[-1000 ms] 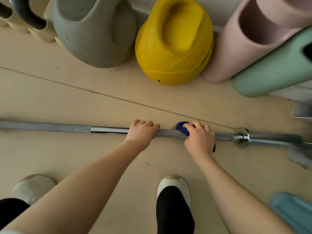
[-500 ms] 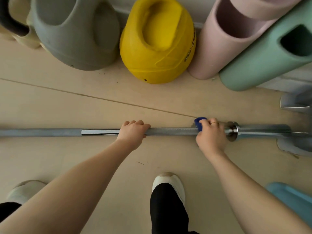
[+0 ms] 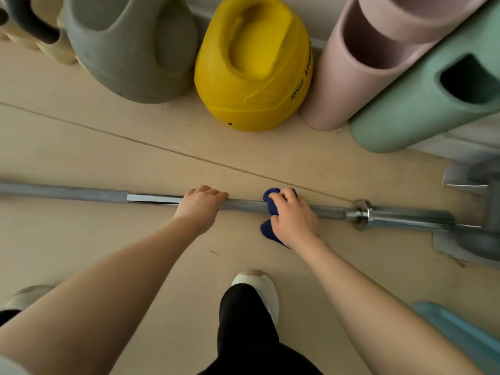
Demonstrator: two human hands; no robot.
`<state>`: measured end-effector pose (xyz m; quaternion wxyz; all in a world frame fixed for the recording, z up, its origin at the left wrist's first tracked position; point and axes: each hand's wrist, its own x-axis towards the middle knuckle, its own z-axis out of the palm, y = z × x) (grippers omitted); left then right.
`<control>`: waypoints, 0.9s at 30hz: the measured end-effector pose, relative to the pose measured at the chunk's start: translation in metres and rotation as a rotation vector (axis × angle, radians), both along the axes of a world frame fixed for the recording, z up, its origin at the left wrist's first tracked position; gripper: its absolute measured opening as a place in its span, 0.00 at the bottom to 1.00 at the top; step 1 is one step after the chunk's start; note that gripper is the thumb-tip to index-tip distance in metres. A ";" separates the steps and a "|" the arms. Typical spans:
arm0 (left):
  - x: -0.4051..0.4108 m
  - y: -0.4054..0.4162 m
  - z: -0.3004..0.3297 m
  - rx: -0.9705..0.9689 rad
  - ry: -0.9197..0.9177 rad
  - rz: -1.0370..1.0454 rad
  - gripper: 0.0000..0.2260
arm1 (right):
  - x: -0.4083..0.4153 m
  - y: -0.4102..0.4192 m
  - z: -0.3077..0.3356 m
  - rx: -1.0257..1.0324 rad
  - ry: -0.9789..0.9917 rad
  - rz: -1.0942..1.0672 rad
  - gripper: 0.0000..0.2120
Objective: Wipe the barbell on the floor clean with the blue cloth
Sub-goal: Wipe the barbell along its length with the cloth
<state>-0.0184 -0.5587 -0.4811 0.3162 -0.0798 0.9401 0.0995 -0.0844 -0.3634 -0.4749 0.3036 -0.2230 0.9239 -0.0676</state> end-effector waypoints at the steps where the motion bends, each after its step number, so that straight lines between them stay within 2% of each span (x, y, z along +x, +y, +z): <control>1: 0.001 -0.001 0.002 -0.007 -0.009 -0.002 0.20 | -0.002 0.001 0.002 0.008 0.009 -0.010 0.16; 4: -0.005 -0.006 0.010 -0.002 -0.003 0.000 0.20 | -0.007 0.006 0.003 0.134 0.071 -0.132 0.14; 6: -0.005 -0.015 0.014 0.023 0.010 0.014 0.21 | 0.001 -0.013 0.004 0.183 0.054 -0.110 0.16; 12: 0.014 -0.069 0.023 0.034 -0.016 0.014 0.22 | 0.055 -0.109 0.003 -0.016 -0.092 0.159 0.27; 15: 0.027 -0.110 0.023 0.018 -0.021 0.079 0.24 | 0.054 -0.117 0.006 -0.047 -0.045 0.175 0.23; 18: 0.035 -0.145 0.019 -0.021 -0.089 0.050 0.24 | 0.047 -0.118 0.008 0.014 0.039 -0.073 0.16; 19: 0.036 -0.155 0.018 -0.033 -0.104 -0.007 0.24 | 0.048 -0.125 0.008 0.046 0.044 -0.091 0.15; 23: 0.045 -0.194 0.018 -0.024 -0.060 -0.199 0.25 | 0.063 -0.171 0.007 -0.002 -0.034 0.142 0.14; 25: 0.056 -0.211 0.016 -0.017 -0.060 -0.213 0.26 | 0.065 -0.189 0.007 -0.041 -0.097 0.188 0.12; 27: 0.068 -0.223 0.014 -0.044 -0.068 -0.249 0.28 | 0.054 -0.200 0.010 0.016 -0.105 0.182 0.11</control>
